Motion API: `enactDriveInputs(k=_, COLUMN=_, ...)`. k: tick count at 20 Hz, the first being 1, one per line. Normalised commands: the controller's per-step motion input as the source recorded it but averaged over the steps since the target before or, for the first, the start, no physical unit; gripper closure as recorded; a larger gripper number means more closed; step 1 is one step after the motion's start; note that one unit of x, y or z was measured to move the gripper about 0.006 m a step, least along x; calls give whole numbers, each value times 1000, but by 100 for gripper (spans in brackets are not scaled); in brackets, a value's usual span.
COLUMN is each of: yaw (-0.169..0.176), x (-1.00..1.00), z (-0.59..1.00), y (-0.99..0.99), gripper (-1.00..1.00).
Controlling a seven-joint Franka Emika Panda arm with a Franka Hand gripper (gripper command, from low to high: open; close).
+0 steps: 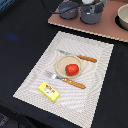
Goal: Interact with the objects in diverse but meaningful ways.
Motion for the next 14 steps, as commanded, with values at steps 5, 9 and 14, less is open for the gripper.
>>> enactDriveInputs(k=5, yaw=0, x=22, z=-323, y=41, gripper=-100)
enactDriveInputs(k=9, yaw=0, x=0, z=-377, y=32, gripper=-100)
enactDriveInputs(k=14, yaw=0, x=-5, z=-325, y=29, gripper=-100)
